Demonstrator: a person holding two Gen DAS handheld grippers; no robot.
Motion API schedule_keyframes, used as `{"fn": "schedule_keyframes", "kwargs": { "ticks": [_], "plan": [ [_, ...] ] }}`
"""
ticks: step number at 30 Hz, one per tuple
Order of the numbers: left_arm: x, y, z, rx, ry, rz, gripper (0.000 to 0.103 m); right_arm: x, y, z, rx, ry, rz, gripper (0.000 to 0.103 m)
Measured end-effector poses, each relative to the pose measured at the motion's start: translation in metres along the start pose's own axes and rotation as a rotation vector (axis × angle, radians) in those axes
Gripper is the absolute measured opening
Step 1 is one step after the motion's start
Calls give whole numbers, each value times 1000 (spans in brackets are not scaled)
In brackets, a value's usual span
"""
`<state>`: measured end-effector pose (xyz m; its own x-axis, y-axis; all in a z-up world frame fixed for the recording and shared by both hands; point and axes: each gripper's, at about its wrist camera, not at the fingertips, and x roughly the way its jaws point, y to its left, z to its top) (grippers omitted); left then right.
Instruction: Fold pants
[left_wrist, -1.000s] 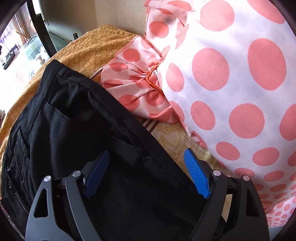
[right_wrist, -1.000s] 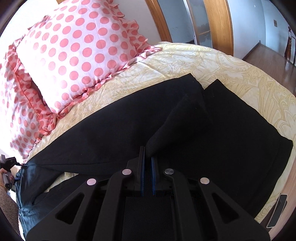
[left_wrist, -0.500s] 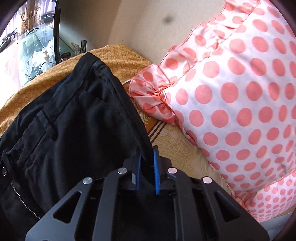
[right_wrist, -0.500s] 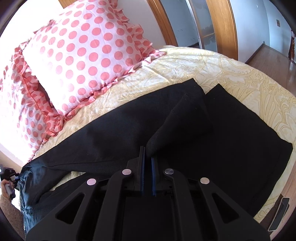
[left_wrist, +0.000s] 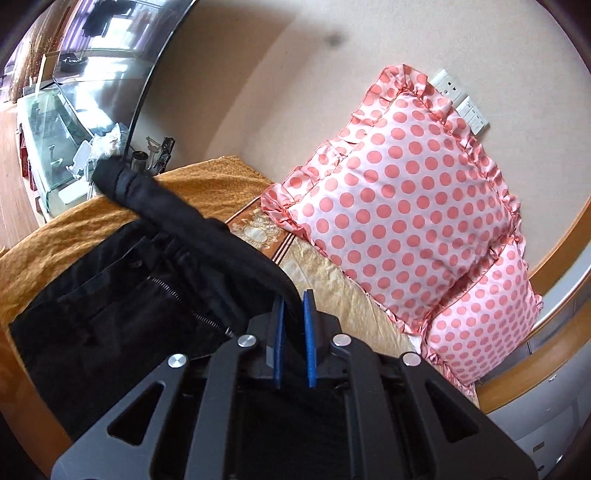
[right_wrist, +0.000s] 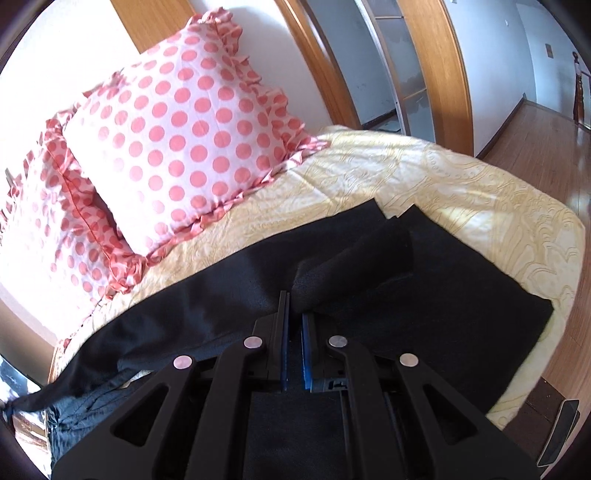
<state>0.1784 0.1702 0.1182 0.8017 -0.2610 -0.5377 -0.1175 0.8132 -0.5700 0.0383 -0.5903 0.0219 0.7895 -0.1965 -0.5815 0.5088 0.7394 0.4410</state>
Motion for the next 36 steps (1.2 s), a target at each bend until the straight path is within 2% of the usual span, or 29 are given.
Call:
{"fn": "schedule_keyframes", "kwargs": {
  "ticks": [5, 8, 10, 12, 13, 14, 15, 16, 17, 18, 21, 25, 28, 30, 35, 36],
  "plan": [
    [-18, 44, -52, -99, 29, 3, 9, -14, -6, -6, 8, -14, -3, 6],
    [-14, 77, -82, -168, 70, 26, 9, -18, -11, -10, 16, -15, -13, 6],
    [-6, 91, -95, -184, 96, 53, 10, -14, -11, -14, 3, 17, -24, 6],
    [-5, 98, -99, -200, 102, 44, 21, -12, -12, -18, 15, 55, -15, 7],
    [-8, 98, -98, -208, 89, 37, 36, -14, -15, -19, 37, 74, 5, 11],
    [-13, 97, -96, -208, 72, 23, 56, -17, -16, -21, 50, 82, 19, 18],
    [-16, 94, -93, -204, 57, 11, 64, -20, -17, -22, 60, 85, 33, 24],
    [-20, 91, -91, -190, 40, 2, 72, -26, -17, -23, 68, 82, 49, 45],
    [-22, 88, -88, -172, 30, -4, 74, -33, -16, -25, 69, 73, 64, 69],
    [-24, 85, -87, -159, 26, -7, 74, -39, -13, -27, 65, 61, 87, 74],
    [-21, 81, -85, -150, 33, -21, 79, -52, 2, -31, 44, 71, 185, 74],
    [-9, 83, -87, -167, 76, -35, 81, -27, 20, -42, 80, 200, 276, 61],
    [-5, 83, -90, -163, 98, -39, 81, -1, 26, -51, 114, 268, 245, 53],
    [-5, 83, -90, -163, 100, -36, 82, 11, 25, -56, 137, 279, 212, 51],
    [-3, 85, -89, -155, 111, -27, 84, 27, 19, -47, 157, 208, 149, 50],
    [-3, 85, -89, -155, 113, -24, 84, 29, 18, -44, 141, 183, 125, 46]
  ]
}}
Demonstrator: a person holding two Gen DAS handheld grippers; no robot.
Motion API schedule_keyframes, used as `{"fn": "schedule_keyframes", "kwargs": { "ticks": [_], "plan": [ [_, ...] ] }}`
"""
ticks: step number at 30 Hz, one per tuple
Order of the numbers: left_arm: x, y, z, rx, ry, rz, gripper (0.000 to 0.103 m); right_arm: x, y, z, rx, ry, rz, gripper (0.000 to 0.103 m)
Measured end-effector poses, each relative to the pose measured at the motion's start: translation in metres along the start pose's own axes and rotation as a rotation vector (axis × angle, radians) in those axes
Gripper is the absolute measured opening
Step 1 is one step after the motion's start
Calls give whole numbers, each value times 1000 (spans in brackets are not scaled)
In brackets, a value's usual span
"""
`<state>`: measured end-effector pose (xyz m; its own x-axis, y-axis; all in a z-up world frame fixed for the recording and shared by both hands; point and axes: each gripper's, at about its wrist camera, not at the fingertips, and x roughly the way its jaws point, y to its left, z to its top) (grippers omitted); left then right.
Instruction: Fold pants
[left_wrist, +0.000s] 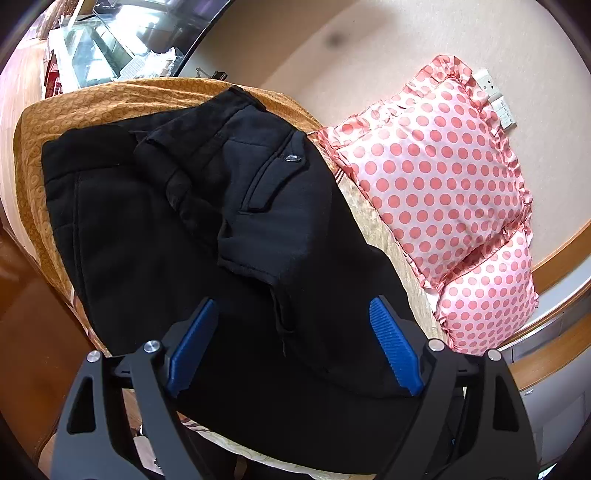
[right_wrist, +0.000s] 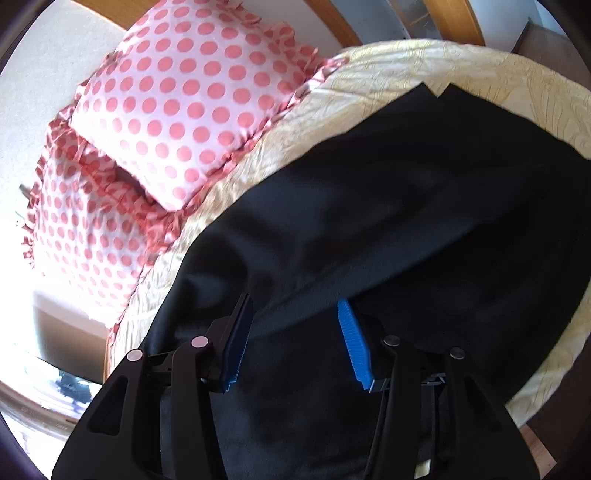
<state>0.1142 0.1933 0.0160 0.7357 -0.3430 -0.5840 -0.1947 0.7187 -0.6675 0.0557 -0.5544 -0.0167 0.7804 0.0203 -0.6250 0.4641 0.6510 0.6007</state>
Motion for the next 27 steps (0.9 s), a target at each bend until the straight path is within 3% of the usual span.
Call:
{"fn": "schedule_keyframes", "kwargs": {
  "ticks": [2, 3, 9, 12, 15, 20, 27],
  "plan": [
    [2, -1, 0, 1, 7, 2, 85, 2, 2, 9, -48, -51, -29, 5],
    [3, -2, 0, 0, 11, 1, 85, 1, 3, 15, -62, -71, -27, 3],
    [5, -6, -2, 9, 19, 15, 85, -56, 6, 50, -100, -236, 33, 3],
    [6, -7, -3, 13, 22, 26, 85, -93, -3, 48, -97, -293, 44, 3],
    [7, -6, -4, 21, 27, 37, 85, -102, -18, 30, -80, -266, 8, 3],
    [6, -3, -1, 29, 42, 34, 85, -78, -45, -2, -88, -163, -112, 3],
    [7, 21, 20, -110, 106, -64, 85, -67, -42, -2, -110, -149, -138, 3]
  ]
}}
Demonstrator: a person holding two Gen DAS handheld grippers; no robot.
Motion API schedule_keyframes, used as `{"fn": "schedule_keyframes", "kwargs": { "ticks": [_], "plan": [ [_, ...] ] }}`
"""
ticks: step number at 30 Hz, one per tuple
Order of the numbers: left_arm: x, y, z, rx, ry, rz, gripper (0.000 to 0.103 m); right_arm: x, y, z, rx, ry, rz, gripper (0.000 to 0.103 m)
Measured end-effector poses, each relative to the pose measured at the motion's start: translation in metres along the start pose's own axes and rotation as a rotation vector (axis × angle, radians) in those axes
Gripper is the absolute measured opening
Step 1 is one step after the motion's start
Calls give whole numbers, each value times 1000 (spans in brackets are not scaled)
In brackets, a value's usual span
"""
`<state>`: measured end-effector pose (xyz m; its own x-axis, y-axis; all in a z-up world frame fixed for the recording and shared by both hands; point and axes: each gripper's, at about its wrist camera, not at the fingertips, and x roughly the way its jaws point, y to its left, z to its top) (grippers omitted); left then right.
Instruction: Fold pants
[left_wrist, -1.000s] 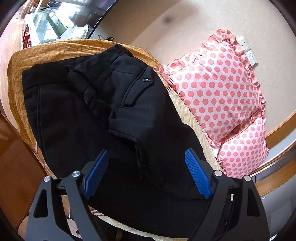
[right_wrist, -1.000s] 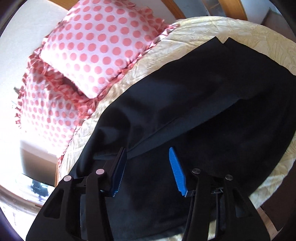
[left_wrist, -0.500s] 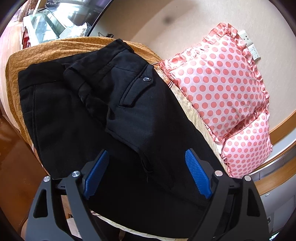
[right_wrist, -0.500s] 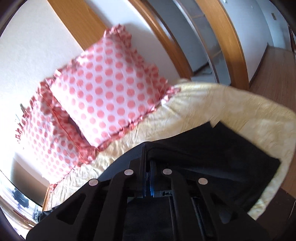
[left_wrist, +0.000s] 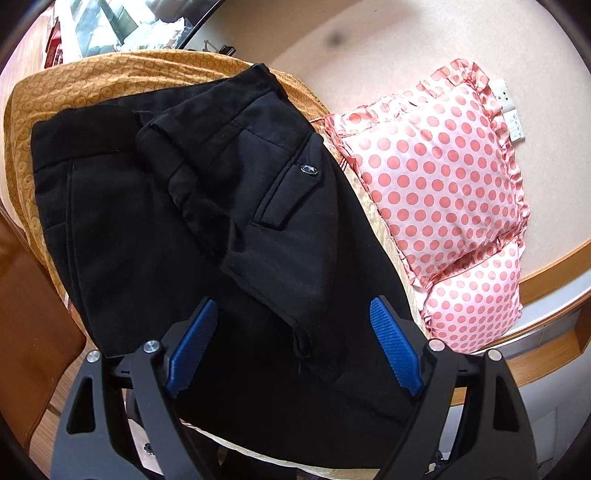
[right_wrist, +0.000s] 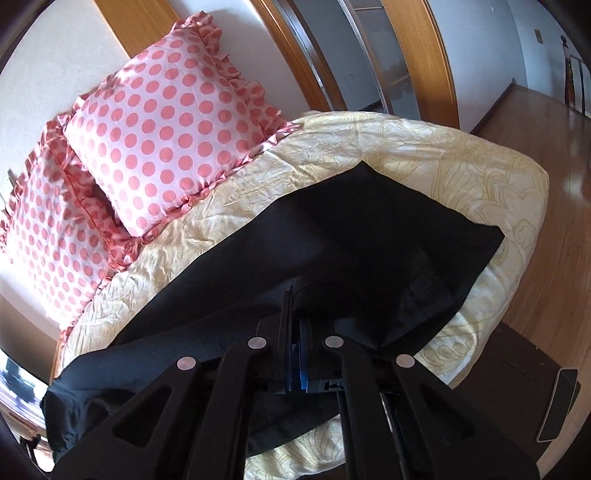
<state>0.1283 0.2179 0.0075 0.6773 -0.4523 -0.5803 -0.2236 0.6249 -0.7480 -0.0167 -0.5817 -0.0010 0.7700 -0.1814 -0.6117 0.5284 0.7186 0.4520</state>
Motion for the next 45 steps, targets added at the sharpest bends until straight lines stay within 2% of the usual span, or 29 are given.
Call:
{"fn": "schedule_keyframes", "kwargs": {
  "ticks": [6, 10, 13, 14, 17, 19, 24, 25, 26, 29, 33, 36, 38, 41, 43, 45],
  "plan": [
    [10, 3, 16, -65, 33, -38, 85, 4, -1, -1, 13, 15, 1, 3],
    [19, 5, 17, -136, 89, -123, 83, 5, -1, -2, 18, 21, -2, 3],
    [27, 5, 15, -195, 121, -191, 72, 6, -1, -1, 13, 19, -2, 3],
    [29, 8, 16, -225, 122, -205, 65, 6, 0, -2, 15, 19, -3, 3],
    [32, 17, 22, -278, 87, -189, 53, 6, 1, -2, 15, 19, -2, 3],
    [28, 22, 27, -288, 60, -178, 51, 6, 1, -2, 13, 21, 0, 3],
    [25, 28, 35, -322, 64, -188, 49, 8, 4, -3, 10, 25, 6, 3],
    [21, 26, 35, -309, 49, -161, 40, 8, 5, -3, 7, 25, 9, 3],
    [14, 23, 35, -276, 28, -124, 21, 8, 5, -4, 6, 25, 12, 3],
    [-11, 0, 33, -102, -54, -30, 8, 8, 6, -3, 6, 26, 20, 3],
    [-50, -28, 17, 53, -155, 37, 6, 6, 10, -4, -12, 23, 29, 3],
    [-70, -32, 0, 117, -202, 87, 6, 3, 12, -4, -27, 10, 25, 3],
    [-71, -20, -13, 121, -208, 148, 6, 3, 11, -5, -31, 13, 19, 3],
    [-56, 14, -27, 69, -161, 225, 6, 4, 7, -8, -15, 21, 15, 3],
    [-45, 34, -32, 44, -172, 213, 6, 4, 5, -9, -15, 23, 11, 3],
    [-44, 34, -37, 75, -197, 229, 8, 4, 6, -10, -20, 29, 6, 3]
  ]
}}
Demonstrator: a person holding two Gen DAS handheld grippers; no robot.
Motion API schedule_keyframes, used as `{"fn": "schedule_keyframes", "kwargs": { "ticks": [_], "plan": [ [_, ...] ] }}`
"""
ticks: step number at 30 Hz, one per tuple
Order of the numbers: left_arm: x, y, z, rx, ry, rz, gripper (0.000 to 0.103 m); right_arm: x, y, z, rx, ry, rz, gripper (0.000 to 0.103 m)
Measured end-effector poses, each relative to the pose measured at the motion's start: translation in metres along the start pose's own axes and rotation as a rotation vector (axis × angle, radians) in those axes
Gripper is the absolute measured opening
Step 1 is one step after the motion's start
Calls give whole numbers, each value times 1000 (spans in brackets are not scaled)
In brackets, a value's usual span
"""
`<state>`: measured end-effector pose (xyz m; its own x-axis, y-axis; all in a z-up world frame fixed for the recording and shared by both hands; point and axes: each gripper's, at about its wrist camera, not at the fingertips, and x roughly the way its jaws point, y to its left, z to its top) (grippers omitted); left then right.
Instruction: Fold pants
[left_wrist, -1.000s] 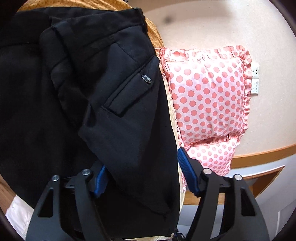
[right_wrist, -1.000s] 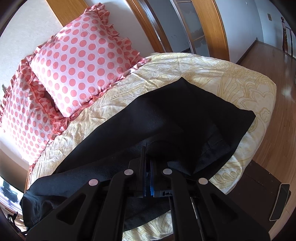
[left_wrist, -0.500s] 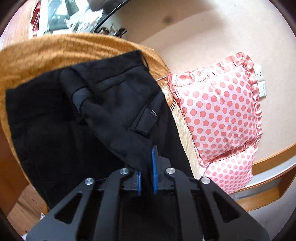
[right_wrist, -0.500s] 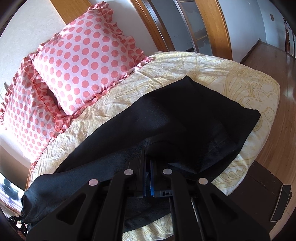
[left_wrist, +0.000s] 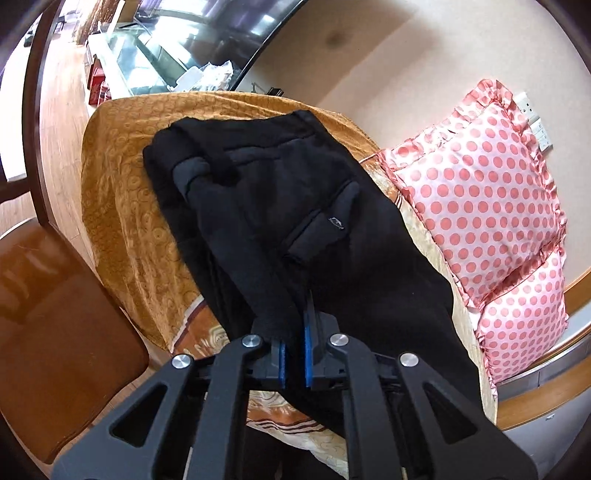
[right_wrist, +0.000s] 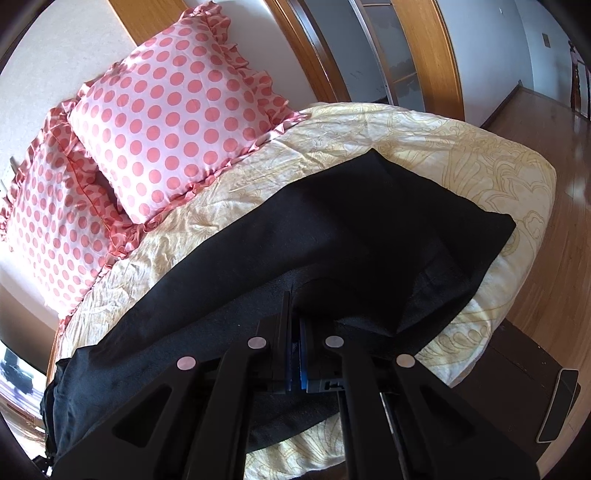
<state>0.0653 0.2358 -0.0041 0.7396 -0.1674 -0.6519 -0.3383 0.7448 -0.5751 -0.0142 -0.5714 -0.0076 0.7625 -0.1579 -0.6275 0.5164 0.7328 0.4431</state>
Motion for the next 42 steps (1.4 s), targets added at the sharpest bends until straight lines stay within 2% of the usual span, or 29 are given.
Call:
{"fn": "schedule_keyframes", "kwargs": {
  "ticks": [1, 3, 4, 5, 6, 7, 8, 9, 10, 13, 15, 18, 20, 25, 27, 29, 33, 34, 36, 38, 39, 40, 42],
  "plan": [
    [0, -4, 0, 16, -11, 10, 12, 0, 0, 0, -3, 8, 2, 3],
    [-2, -15, -2, 43, -39, 15, 30, 1, -1, -1, 13, 26, 15, 4],
    [-9, -18, 1, 51, -57, 10, 53, 1, -5, -2, 39, 42, 37, 5],
    [-15, -20, 1, 58, -87, 17, 67, 2, -8, -3, 60, 57, 55, 6],
    [-18, -25, 2, 63, -114, 29, 71, 2, -12, -4, 83, 71, 69, 8],
    [-24, -27, 2, 70, -145, 37, 79, 1, -17, -5, 114, 84, 77, 22],
    [-30, -29, 3, 75, -172, 42, 84, 0, -21, -6, 138, 88, 84, 54],
    [-35, -31, 3, 82, -193, 42, 84, -4, -26, -7, 162, 78, 95, 64],
    [-38, -34, 2, 92, -210, 43, 85, -10, -30, -7, 176, 58, 105, 67],
    [-43, -45, 1, 129, -220, 31, 87, -26, -39, 0, 192, -8, 85, 65],
    [-40, -58, -3, 171, -201, 15, 87, -29, -51, 8, 248, -16, 111, 64],
    [-32, -83, -15, 265, -176, -12, 88, -20, -64, 13, 345, 39, 171, 58],
    [-24, -99, -26, 327, -141, -44, 90, -13, -69, 11, 414, 96, 241, 56],
    [-4, -127, -51, 432, -53, -115, 90, -1, -69, -3, 544, 208, 415, 56],
    [3, -136, -59, 467, -30, -130, 90, 6, -70, -9, 597, 236, 458, 56],
    [7, -139, -63, 480, -14, -147, 90, 14, -78, -11, 662, 224, 476, 56],
    [15, -141, -67, 483, 26, -158, 90, 19, -96, -6, 745, 160, 447, 54],
    [16, -139, -68, 484, 32, -157, 91, 17, -98, -1, 732, 133, 432, 54],
    [17, -136, -68, 484, 37, -151, 91, 10, -99, 7, 677, 74, 336, 51],
    [19, -134, -67, 473, 47, -150, 91, 4, -94, 19, 566, 21, 229, 20],
    [20, -134, -67, 467, 52, -153, 91, 1, -90, 28, 485, -18, 159, 15],
    [21, -134, -67, 463, 56, -156, 91, 0, -85, 36, 421, -40, 127, 7],
    [24, -136, -67, 471, 63, -150, 91, -5, -72, 46, 320, -79, 100, 6]
  ]
}}
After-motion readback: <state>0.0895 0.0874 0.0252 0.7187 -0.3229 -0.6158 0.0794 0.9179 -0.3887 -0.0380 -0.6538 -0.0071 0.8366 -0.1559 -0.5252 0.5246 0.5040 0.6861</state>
